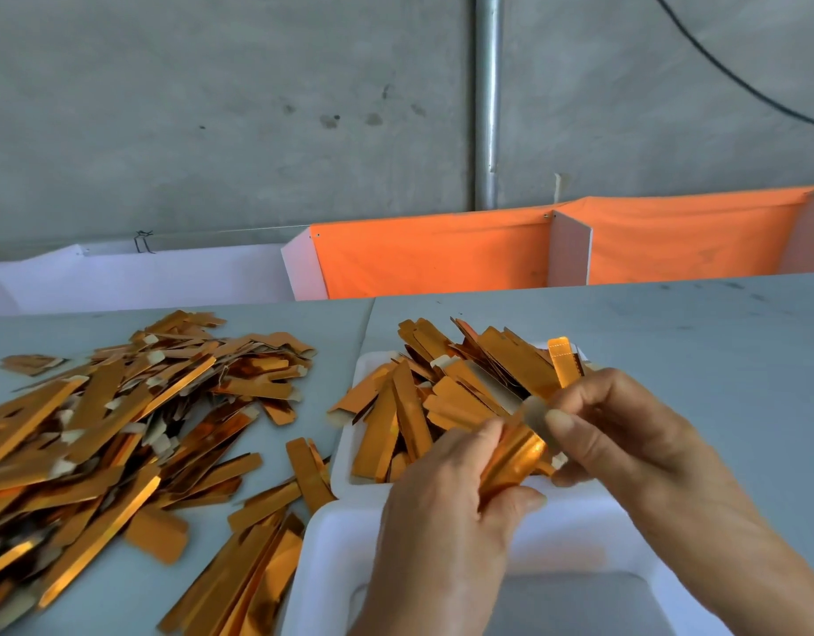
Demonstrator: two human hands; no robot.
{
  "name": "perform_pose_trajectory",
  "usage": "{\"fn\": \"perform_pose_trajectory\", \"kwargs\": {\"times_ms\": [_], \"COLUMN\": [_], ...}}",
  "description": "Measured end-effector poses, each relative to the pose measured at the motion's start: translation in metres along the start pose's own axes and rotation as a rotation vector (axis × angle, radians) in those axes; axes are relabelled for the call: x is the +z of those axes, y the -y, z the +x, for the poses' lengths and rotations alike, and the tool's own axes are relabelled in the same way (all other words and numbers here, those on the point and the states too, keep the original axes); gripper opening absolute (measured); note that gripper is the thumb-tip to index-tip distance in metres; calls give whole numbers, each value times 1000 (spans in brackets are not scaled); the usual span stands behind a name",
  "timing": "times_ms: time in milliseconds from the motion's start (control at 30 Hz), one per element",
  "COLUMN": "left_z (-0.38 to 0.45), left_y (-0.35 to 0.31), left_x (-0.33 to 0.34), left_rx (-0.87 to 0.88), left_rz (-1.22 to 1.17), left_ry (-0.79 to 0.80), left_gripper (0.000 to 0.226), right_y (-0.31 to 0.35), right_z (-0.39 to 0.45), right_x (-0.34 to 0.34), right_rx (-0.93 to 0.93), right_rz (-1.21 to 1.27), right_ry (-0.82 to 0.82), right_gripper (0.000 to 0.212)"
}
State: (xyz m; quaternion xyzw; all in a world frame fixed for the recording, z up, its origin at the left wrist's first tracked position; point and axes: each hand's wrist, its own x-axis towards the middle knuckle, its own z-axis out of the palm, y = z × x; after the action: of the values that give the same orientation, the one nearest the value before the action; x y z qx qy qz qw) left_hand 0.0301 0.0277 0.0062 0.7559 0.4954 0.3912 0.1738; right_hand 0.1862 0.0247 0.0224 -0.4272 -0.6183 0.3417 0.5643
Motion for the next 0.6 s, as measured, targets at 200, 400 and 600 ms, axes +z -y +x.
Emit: {"fn": "perform_pose_trajectory", "kwargs": {"times_ms": [200, 400, 600], "left_z": [-1, 0, 0], "left_y": [1, -1, -6], "left_x": [1, 1, -1], "left_rx": [-16, 11, 43], "left_rz": [-3, -25, -135], "left_ry": [22, 129, 179], "left_gripper": [52, 59, 47], "right_y": [3, -6, -6], "right_z": [-2, 1, 3], "right_x": [4, 3, -5], "right_rx": [-20, 135, 208], "right_rz": [-197, 13, 143], "right_ry": [83, 110, 194], "right_gripper": [15, 14, 15]}}
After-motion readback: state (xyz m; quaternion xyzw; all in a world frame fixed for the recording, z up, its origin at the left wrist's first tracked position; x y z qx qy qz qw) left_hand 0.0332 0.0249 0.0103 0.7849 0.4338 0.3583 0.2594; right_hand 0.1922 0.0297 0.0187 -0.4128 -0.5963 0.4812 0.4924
